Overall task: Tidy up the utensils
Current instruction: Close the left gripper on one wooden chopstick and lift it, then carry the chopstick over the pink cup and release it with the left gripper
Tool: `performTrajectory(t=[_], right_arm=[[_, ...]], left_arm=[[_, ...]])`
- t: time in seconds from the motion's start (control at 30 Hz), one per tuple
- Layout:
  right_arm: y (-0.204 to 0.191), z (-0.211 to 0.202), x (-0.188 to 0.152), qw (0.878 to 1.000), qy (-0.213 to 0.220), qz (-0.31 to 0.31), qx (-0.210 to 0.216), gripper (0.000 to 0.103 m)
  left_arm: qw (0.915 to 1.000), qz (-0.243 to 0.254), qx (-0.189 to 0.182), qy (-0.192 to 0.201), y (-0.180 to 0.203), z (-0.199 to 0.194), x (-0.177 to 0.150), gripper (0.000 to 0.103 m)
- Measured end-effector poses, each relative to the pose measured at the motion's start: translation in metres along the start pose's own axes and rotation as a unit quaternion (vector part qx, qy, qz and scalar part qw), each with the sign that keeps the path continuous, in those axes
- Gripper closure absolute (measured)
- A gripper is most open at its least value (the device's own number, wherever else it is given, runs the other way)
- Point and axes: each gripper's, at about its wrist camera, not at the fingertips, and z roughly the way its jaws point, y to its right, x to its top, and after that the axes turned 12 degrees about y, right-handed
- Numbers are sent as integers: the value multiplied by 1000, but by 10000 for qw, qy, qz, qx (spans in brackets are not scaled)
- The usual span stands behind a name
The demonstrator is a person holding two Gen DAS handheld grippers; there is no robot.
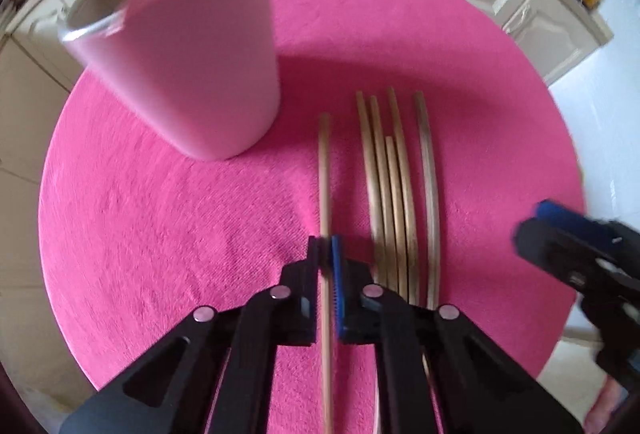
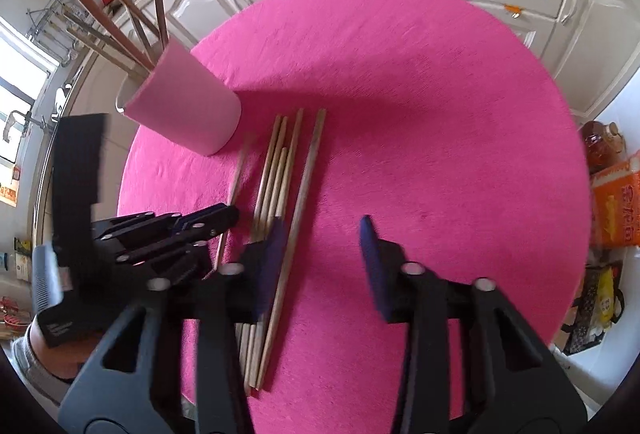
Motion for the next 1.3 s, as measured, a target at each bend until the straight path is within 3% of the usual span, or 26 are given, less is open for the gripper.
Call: performTrajectory(t=[0.2, 0.4, 0.73, 0.87, 1.0, 1.3], right_arm=[[-13, 32, 2, 9989, -455, -43, -44, 78], [-25, 57, 4, 9958, -767, -230, -435, 88], [-44, 66, 7, 9910, -753, -659, -892, 94], [-30, 54, 6, 9960, -648, -222, -578, 97], [-23, 24, 10, 9993, -279, -5, -262, 97], [-35, -58, 32, 9961, 689, 151, 534, 97]], left_arm=[[9997, -229, -89, 42, -19, -16, -10, 98], [9993, -298, -208, 83, -35, -23, -22, 98], [9979, -273, -411, 421, -59, -59, -30, 98], [9956, -183, -527, 755, -60, -83, -33, 98], [9904, -202, -666, 1198, -65, -111, -36, 98], [9681, -243, -947, 2306, -69, -173, -25, 98]])
